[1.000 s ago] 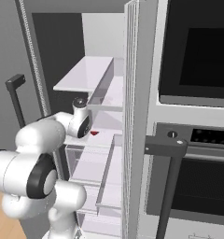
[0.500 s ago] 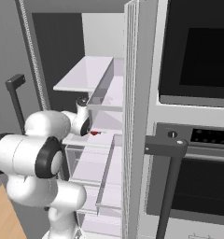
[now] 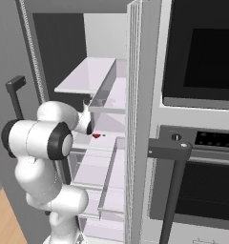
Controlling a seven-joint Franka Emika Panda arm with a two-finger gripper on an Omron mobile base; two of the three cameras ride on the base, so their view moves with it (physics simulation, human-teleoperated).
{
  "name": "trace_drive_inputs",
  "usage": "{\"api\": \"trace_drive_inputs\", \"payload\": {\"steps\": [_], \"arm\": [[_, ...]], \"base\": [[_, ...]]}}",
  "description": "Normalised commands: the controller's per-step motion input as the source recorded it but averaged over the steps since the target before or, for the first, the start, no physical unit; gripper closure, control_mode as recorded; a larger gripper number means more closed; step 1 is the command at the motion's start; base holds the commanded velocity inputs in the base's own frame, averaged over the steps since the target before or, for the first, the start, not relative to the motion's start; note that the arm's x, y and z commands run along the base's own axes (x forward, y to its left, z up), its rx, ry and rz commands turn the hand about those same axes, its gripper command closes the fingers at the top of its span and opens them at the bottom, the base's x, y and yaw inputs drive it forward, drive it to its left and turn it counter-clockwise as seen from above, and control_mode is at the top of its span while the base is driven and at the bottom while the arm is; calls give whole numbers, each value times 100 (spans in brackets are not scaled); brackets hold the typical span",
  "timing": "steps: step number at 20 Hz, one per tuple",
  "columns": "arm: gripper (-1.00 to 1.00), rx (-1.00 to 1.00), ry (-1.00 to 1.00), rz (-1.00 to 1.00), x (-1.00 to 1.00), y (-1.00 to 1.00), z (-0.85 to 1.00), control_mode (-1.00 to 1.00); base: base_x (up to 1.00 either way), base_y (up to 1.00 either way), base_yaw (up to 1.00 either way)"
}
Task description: Take the strawberry from the fridge and place it on top of the pancake, located on the dining counter.
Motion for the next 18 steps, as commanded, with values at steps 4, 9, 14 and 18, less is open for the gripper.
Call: {"api": "trace_drive_inputs", "payload": {"steps": [4,9,14,18], "arm": [[-100,0,6,0,3,0,-15,-100],[-100,0,6,0,-1,0,-20,-100],[-100,0,2,0,0,0,-16,-100],[-100,0,2,0,0,-1,-9,-100]], "base": [[0,0,0],[0,0,0],[0,0,0],[0,0,0]]}}
